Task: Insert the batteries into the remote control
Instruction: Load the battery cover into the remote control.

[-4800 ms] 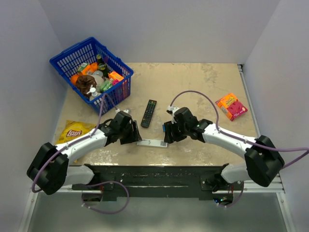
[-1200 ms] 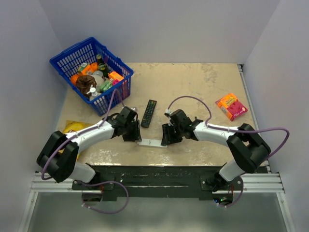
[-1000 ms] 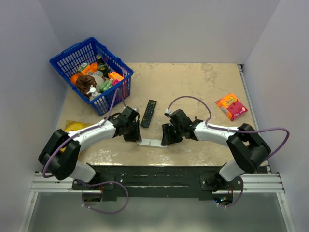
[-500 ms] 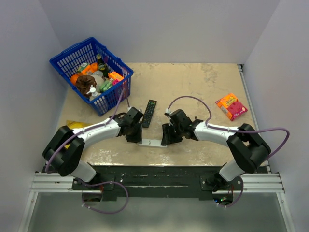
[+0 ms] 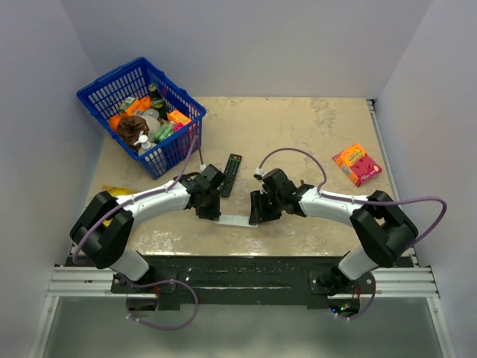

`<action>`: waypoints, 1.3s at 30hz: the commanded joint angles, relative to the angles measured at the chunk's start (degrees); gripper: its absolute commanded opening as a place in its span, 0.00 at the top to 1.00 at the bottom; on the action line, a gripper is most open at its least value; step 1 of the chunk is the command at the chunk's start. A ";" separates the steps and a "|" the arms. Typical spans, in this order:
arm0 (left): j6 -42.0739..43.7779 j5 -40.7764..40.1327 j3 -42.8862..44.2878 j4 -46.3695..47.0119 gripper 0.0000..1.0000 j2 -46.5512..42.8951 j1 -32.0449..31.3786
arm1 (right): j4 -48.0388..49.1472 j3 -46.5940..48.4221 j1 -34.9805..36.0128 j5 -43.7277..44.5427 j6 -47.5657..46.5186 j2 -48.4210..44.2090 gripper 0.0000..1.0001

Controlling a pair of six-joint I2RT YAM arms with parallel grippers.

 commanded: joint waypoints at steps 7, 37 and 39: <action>-2.95 0.55 4.69 -0.27 0.73 3.75 -3.68 | 0.81 2.02 0.65 -2.92 -0.97 0.30 0.61; -5.94 -19.29 3.82 -2.73 0.16 -24.36 6.60 | -15.80 18.62 5.30 3.23 -29.79 -2.87 0.25; -5.86 -21.76 3.29 -1.86 0.10 -28.49 6.60 | -18.25 20.21 8.72 4.90 -34.62 0.19 0.23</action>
